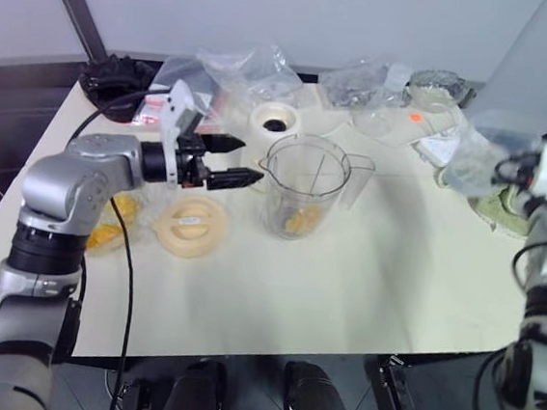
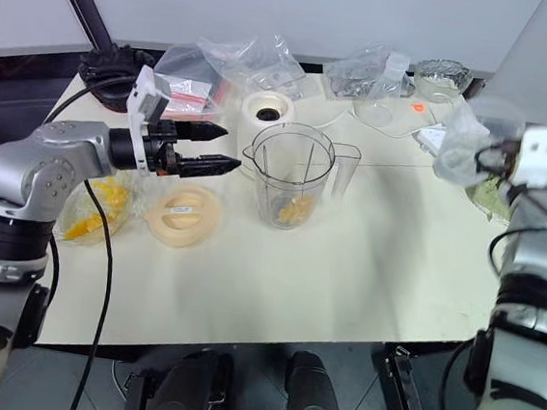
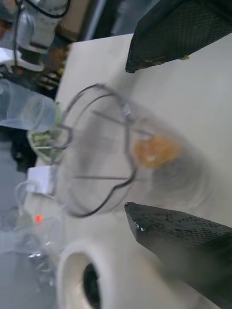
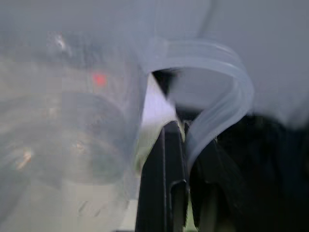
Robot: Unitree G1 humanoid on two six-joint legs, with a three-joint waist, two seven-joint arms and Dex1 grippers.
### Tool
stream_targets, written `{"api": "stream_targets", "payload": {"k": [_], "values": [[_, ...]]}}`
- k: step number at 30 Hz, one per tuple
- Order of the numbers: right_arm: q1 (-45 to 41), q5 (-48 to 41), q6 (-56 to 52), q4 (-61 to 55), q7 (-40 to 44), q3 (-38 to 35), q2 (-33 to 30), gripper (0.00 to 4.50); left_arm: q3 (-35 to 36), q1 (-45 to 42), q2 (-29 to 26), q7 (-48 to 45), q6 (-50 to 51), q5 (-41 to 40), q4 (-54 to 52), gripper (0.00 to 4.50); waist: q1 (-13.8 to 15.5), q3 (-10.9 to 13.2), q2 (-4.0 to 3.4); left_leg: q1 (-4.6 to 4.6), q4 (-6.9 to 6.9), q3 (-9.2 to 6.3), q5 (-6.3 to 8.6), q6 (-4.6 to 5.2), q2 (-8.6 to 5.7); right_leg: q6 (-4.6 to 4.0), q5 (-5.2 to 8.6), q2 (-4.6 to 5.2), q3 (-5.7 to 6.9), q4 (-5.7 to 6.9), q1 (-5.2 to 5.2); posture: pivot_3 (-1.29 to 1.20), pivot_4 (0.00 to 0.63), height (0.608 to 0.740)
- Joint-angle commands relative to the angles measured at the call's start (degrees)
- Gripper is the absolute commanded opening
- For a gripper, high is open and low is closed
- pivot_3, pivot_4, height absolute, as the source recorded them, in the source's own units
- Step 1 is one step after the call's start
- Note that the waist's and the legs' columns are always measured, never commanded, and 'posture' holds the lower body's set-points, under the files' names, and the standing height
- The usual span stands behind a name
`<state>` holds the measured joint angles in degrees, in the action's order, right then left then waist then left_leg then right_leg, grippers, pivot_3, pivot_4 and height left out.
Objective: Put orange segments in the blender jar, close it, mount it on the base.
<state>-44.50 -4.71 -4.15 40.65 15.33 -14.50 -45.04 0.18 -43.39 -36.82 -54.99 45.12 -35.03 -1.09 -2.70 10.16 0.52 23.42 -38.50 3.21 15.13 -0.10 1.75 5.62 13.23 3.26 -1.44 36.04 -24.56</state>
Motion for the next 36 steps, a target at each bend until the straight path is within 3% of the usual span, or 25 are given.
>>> {"api": "stream_targets", "payload": {"k": [1,14,23,36], "values": [[-7.0,-0.6,-4.1,-4.3,7.3,2.3,-2.7,0.05,-0.9,-2.3,-0.8,-3.0,-3.0,1.8,1.9,4.50,0.2,0.0,0.00,-0.06,0.17,-0.01,0.00,0.00,0.00,0.01,0.00,-0.01,0.00,-0.01,-0.01,0.00,0.150,0.740],[-16.9,4.0,-8.8,-10.8,22.2,14.1,-1.6,0.05,-0.4,-2.1,-1.0,-4.4,-3.1,3.0,1.7,4.50,0.4,0.0,-0.01,0.78,0.32,0.12,-0.01,-0.02,-0.03,0.09,0.02,0.14,0.02,-0.02,-0.85,0.00,0.150,0.740],[-17.6,10.7,-0.4,-12.6,22.6,20.0,1.0,0.05,1.4,0.4,-1.1,-2.1,-1.6,2.1,-1.4,4.50,0.5,0.0,-0.01,0.80,0.32,0.13,-0.03,-0.05,-0.03,0.08,0.02,0.13,0.06,0.01,-0.86,0.00,0.150,0.740],[-15.4,17.7,5.7,-16.7,19.9,22.4,2.2,0.05,2.0,3.0,-1.4,-0.5,-0.6,1.3,-4.2,4.50,0.4,0.0,-0.01,0.79,0.29,0.13,-0.07,-0.12,-0.03,0.08,0.02,0.13,0.07,0.09,-0.86,0.00,0.150,0.740]]}}
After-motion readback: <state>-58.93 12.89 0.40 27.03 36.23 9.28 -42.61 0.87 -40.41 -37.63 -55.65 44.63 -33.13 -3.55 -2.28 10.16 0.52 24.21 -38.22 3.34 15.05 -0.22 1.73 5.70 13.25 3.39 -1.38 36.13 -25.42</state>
